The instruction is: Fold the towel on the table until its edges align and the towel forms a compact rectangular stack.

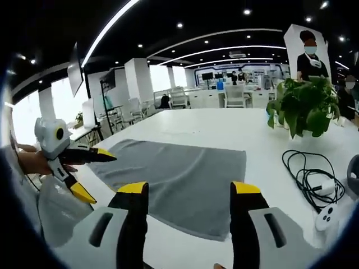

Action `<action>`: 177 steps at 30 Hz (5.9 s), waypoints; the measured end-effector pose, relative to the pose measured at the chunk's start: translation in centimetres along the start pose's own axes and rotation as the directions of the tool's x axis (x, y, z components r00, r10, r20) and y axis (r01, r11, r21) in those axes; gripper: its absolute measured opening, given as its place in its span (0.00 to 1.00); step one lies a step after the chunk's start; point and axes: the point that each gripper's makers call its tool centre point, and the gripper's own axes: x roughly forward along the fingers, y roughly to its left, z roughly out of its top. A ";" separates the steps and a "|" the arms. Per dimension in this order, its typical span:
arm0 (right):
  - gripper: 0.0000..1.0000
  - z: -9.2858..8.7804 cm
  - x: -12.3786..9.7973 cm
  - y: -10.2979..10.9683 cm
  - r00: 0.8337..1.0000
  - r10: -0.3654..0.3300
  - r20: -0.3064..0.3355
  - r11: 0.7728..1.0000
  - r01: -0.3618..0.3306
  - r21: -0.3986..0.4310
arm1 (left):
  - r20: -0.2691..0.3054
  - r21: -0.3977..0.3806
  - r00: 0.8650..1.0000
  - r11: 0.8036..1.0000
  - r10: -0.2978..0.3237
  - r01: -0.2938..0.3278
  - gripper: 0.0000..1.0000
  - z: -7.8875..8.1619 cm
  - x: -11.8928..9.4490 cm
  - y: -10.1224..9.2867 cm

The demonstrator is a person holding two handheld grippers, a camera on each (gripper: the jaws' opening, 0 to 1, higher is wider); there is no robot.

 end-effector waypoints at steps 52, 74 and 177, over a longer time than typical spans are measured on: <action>0.54 7.8 9.2 -14.5 0.999 -0.041 0.027 0.987 0.044 -0.155 | -0.121 0.309 0.954 0.903 -0.273 0.297 0.55 1.4 17.0 -8.4; 0.48 4.7 16.7 -15.7 0.998 0.006 -0.067 0.992 -0.015 -0.129 | -0.150 0.151 0.892 0.882 -0.426 0.446 0.25 -1.6 20.4 -11.5; 0.00 1.8 27.1 -17.5 0.985 -0.001 -0.172 0.993 -0.019 -0.113 | -0.150 0.257 0.914 0.878 -0.377 0.404 0.04 -2.6 20.5 -9.9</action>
